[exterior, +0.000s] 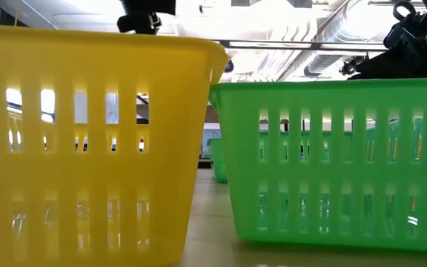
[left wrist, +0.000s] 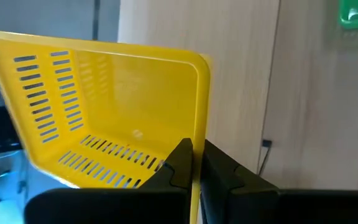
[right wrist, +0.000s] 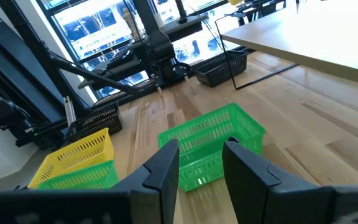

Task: Stack baskets on shelf by color
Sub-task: Put the top left yellow bin on the shelf

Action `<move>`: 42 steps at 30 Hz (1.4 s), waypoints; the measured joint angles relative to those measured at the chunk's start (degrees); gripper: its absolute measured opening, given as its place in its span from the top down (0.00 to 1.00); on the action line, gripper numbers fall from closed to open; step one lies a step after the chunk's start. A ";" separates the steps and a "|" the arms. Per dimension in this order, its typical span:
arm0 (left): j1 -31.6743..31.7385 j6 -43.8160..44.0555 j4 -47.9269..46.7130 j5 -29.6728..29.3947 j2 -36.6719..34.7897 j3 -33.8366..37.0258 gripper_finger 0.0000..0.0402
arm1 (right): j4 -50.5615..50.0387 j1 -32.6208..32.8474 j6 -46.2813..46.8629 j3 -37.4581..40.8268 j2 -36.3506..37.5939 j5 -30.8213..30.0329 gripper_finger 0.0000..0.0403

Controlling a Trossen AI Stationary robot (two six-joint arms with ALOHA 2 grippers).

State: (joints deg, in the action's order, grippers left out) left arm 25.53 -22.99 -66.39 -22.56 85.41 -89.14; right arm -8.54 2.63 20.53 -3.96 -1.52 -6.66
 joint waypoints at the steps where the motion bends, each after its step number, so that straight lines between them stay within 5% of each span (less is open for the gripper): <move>1: 0.53 -0.31 0.31 0.87 0.22 0.00 0.99 | 0.00 -0.01 0.00 0.00 0.00 0.00 0.73; 42: 2.59 3.33 -2.55 10.26 4.11 0.04 0.96 | 0.01 -0.01 0.00 0.00 -0.02 0.00 0.73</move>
State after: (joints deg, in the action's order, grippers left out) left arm 28.12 -19.66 -68.94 -12.30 89.52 -89.10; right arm -8.52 2.62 20.53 -3.97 -1.54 -6.66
